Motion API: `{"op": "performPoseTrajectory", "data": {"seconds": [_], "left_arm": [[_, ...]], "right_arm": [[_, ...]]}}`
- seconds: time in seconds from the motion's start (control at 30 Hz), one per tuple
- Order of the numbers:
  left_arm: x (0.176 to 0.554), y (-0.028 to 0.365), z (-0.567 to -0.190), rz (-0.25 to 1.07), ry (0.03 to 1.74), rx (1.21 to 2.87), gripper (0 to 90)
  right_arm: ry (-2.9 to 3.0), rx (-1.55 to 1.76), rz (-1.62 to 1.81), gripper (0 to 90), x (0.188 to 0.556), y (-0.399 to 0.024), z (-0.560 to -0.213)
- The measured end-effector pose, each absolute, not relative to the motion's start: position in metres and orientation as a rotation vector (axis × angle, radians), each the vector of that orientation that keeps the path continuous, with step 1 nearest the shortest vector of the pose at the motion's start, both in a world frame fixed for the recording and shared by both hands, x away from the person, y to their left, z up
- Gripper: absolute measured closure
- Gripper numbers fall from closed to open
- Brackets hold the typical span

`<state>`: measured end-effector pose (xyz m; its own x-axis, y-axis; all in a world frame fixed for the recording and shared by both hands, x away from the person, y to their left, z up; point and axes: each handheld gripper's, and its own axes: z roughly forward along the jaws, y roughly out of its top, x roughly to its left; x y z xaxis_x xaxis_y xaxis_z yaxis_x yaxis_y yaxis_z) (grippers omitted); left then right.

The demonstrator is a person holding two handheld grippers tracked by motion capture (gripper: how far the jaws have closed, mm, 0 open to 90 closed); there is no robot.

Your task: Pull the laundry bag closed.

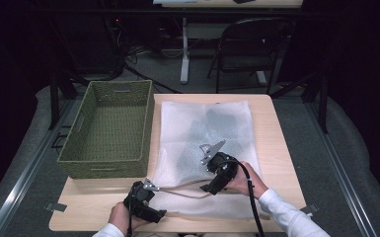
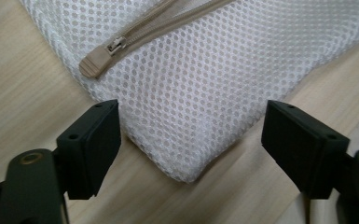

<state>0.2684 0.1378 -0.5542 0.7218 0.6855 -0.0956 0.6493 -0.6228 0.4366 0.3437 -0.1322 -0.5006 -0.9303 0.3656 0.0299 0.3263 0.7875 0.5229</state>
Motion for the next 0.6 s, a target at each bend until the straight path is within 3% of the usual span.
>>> {"op": "performPoseTrajectory", "data": {"seconds": [0.33,0.6], "left_arm": [[0.268,0.138,-0.559,0.181,1.067,2.467,38.3],[0.267,0.141,-0.559,0.196,1.04,2.432,66.5]], "right_arm": [[2.883,0.46,0.915,16.6,0.335,-0.109,-0.496],[2.886,0.449,0.935,26.1,0.336,-0.093,-0.505]]}}
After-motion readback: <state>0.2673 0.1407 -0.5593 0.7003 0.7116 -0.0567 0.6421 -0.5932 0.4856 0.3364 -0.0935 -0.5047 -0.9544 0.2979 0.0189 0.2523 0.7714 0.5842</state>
